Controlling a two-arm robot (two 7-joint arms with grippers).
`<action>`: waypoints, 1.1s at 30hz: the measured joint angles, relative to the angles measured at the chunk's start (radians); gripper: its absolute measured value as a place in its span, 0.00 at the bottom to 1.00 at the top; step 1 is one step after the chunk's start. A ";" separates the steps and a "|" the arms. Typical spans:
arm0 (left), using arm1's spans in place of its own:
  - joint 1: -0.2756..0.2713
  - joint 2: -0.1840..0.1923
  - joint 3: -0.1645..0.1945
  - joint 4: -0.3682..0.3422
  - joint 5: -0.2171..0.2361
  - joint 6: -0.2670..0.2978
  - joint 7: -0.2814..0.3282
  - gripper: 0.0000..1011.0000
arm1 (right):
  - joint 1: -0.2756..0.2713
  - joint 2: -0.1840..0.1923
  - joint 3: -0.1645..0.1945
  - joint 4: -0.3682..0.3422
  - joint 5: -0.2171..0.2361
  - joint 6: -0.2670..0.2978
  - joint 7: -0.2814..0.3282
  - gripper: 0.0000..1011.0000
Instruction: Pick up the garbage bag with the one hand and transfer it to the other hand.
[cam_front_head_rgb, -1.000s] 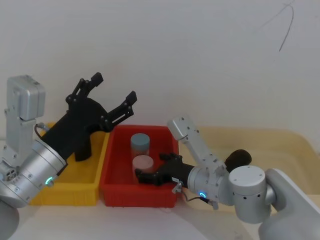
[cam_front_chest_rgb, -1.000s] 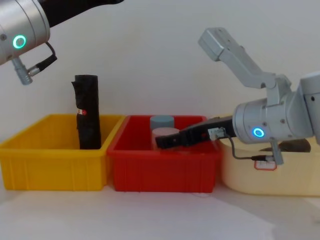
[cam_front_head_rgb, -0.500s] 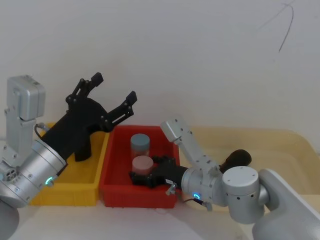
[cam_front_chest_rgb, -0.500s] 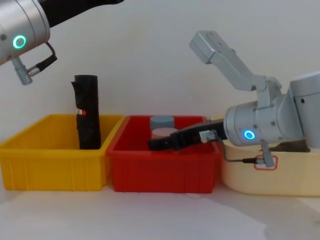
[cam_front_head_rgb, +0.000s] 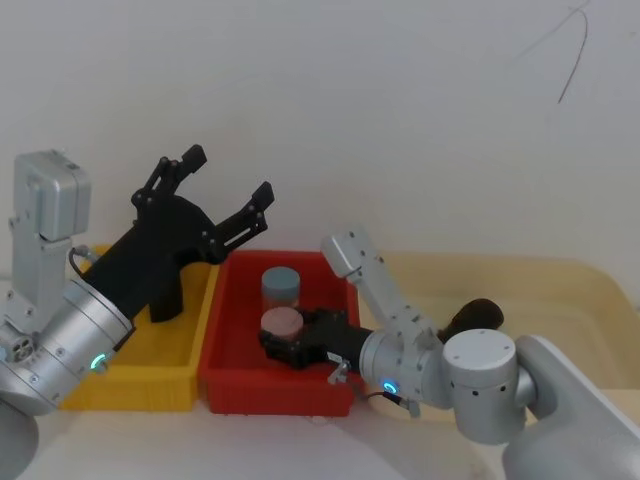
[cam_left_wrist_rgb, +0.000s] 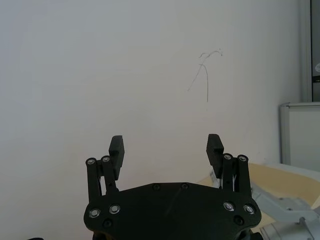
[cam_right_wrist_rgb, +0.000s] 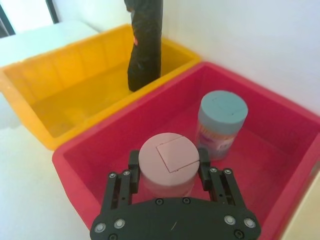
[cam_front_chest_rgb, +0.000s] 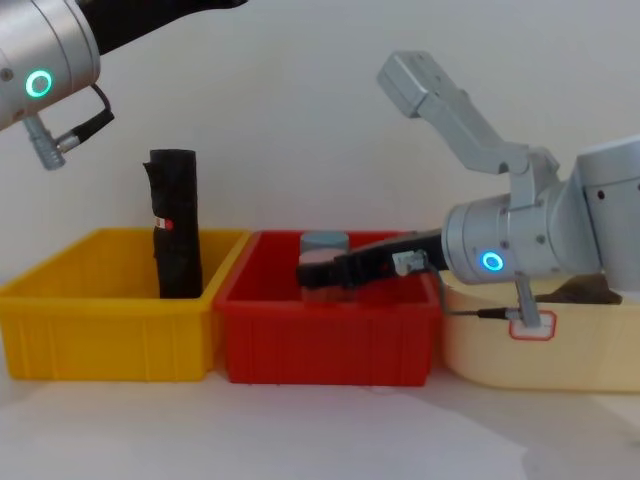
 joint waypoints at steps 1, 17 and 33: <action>0.000 0.000 0.000 0.000 0.000 0.000 0.000 0.99 | 0.000 0.001 0.001 -0.004 0.001 0.000 -0.001 0.65; 0.000 0.000 0.000 0.000 0.000 0.000 0.000 0.99 | -0.037 0.053 0.078 -0.155 0.046 -0.003 -0.048 0.65; 0.000 0.000 0.000 0.000 0.000 0.000 0.000 0.99 | -0.127 0.163 0.214 -0.291 0.075 0.010 -0.141 0.65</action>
